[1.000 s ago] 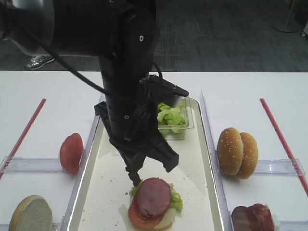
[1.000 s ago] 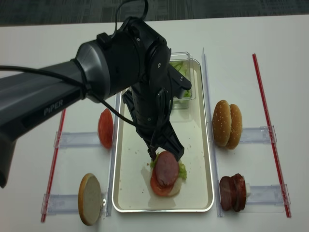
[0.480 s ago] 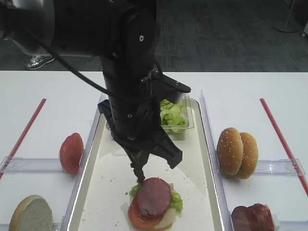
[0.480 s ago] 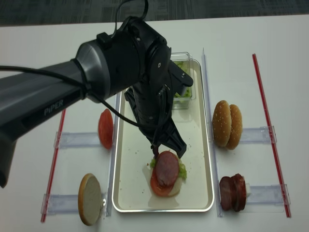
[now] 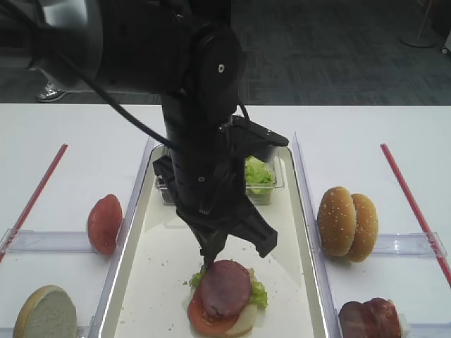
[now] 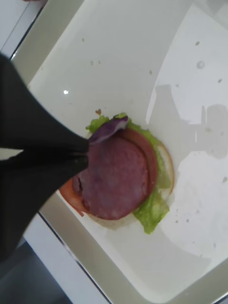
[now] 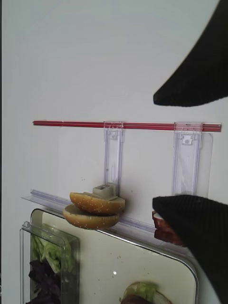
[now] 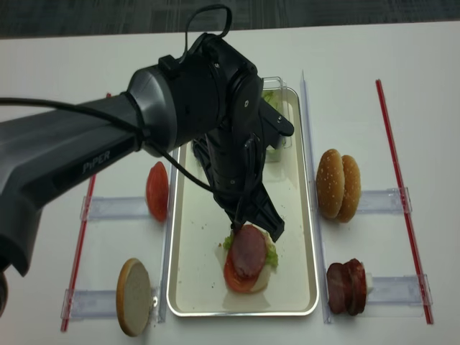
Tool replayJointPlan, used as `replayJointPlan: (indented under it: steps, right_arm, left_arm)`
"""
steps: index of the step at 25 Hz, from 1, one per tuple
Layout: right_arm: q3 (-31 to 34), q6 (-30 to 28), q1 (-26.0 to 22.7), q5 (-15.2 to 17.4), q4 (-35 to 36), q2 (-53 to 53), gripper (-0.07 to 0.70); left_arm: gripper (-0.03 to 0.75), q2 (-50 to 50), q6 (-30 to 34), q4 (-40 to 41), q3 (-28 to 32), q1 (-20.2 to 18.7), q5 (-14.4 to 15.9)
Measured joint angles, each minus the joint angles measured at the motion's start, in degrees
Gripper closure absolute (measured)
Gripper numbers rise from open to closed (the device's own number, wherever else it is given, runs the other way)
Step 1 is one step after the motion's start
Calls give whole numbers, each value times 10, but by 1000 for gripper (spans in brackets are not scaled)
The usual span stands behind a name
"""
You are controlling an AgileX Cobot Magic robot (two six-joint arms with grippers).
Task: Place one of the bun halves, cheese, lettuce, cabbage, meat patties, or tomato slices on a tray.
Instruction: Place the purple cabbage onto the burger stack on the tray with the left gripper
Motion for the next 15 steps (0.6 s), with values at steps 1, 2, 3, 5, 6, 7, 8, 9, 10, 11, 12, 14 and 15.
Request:
replayJointPlan:
  steps: [1, 2, 3, 5, 6, 7, 8, 9, 10, 11, 12, 14, 15]
  right_arm:
    - [0, 0, 0, 0, 0, 0, 186]
    - [0, 0, 0, 0, 0, 0, 186]
    - [0, 0, 0, 0, 0, 0, 186]
    - [0, 0, 0, 0, 0, 0, 186]
    - [0, 0, 0, 0, 0, 0, 186]
    - [0, 0, 0, 0, 0, 0, 186]
    - [0, 0, 0, 0, 0, 0, 186]
    - [0, 0, 0, 0, 0, 0, 186]
    - [0, 0, 0, 0, 0, 0, 186]
    - [0, 0, 0, 0, 0, 0, 186]
    - [0, 0, 0, 0, 0, 0, 186]
    - [0, 0, 0, 0, 0, 0, 186]
    - [0, 0, 0, 0, 0, 0, 186]
  left_arm:
    - [735, 0, 0, -1, 0, -1, 0]
    - [736, 0, 0, -4, 0, -2, 0]
    - [736, 0, -1, -5, 0, -5, 0]
    - [736, 1, -1, -7, 0, -7, 0]
    - [736, 1, -1, -10, 0, -8, 0]
    - [735, 2, -1, -13, 0, -8, 0]
    - [736, 2, -1, -16, 0, -9, 0]
    - [736, 2, -1, -17, 0, -9, 0]
    - [736, 2, -1, -18, 0, -10, 0]
    - [736, 2, -1, -20, 0, -11, 0]
    - [736, 2, -1, -21, 0, -12, 0]
    - [736, 2, -1, -24, 0, -13, 0]
    - [736, 2, -1, -26, 0, -14, -2]
